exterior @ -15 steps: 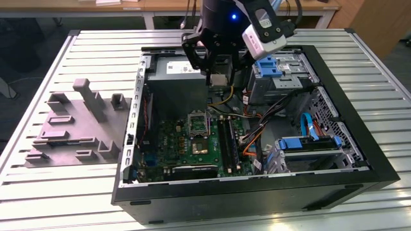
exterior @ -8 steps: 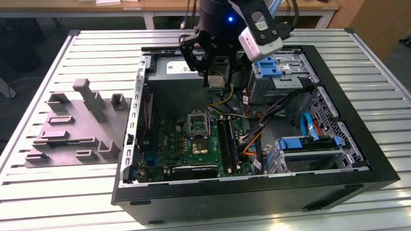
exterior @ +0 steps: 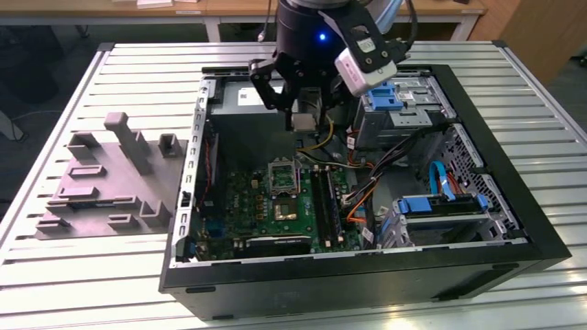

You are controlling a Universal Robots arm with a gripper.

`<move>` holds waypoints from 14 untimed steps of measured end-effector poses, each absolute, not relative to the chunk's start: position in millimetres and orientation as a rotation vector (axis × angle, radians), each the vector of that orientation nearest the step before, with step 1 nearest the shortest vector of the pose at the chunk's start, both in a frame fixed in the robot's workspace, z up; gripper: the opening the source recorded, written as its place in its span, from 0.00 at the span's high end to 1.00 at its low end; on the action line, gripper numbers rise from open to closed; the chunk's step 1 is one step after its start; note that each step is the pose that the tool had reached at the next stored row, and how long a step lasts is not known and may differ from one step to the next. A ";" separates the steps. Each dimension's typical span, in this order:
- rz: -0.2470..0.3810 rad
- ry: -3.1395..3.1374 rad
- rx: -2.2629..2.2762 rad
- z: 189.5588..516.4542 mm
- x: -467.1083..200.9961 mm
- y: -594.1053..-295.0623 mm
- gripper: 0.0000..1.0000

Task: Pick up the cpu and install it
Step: 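Place the cpu into insertion slot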

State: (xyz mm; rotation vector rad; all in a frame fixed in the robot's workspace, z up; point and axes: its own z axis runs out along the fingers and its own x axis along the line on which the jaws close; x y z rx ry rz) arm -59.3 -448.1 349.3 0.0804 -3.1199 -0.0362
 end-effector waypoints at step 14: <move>-0.037 -3.120 0.071 326.4 -77.3 -469.3 0.53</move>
